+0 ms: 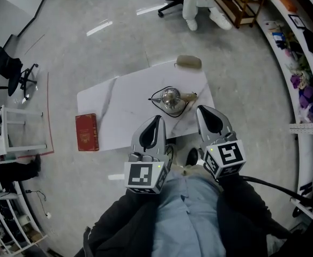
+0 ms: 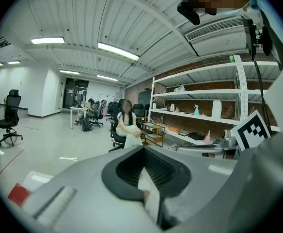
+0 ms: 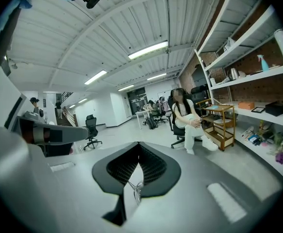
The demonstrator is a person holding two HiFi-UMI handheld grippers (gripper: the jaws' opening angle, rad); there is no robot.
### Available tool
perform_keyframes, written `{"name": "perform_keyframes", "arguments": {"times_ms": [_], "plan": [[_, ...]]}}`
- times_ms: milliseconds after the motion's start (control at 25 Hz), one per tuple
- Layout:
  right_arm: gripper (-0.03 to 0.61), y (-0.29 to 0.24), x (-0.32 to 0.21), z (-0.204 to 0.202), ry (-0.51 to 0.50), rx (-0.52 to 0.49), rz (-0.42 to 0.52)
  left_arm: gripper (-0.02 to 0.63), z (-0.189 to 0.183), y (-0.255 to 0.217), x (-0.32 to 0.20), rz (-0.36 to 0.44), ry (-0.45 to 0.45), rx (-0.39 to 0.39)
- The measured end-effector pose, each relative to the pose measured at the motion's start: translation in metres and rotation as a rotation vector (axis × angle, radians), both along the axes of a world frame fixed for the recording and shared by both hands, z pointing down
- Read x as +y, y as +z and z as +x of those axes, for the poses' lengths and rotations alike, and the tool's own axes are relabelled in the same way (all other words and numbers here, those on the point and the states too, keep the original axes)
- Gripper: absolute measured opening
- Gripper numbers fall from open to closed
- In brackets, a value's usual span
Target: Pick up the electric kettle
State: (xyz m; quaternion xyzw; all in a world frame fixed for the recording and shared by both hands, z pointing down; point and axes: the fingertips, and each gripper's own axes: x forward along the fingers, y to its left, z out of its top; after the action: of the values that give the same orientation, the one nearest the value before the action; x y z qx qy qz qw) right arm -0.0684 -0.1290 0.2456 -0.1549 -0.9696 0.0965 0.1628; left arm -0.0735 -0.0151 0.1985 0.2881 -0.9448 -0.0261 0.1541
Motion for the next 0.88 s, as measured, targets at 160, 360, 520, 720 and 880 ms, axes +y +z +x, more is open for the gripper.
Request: {"name": "perform_keyframes", "arguments": {"times_ms": [160,360,520,720,880], "plan": [[0.028,0.018,0.009,-0.021,0.013,0.037,0.01,0.002,-0.023,0.022,0.012,0.003,0.007,0.058],[0.028,0.045,0.019,-0.045,0.027,0.095,0.024,0.002,-0.047,0.058,0.027,-0.005,0.004,0.154],[0.028,0.072,0.024,-0.055,0.043,0.145,0.035,0.002,-0.065,0.086,0.038,-0.007,-0.006,0.199],[0.028,0.112,0.029,-0.066,0.066,0.199,0.044,0.002,-0.083,0.126,0.053,-0.011,-0.021,0.256],[0.028,0.143,0.034,-0.077,0.083,0.233,0.06,0.002,-0.091,0.155,0.061,-0.01,-0.026,0.302]]}}
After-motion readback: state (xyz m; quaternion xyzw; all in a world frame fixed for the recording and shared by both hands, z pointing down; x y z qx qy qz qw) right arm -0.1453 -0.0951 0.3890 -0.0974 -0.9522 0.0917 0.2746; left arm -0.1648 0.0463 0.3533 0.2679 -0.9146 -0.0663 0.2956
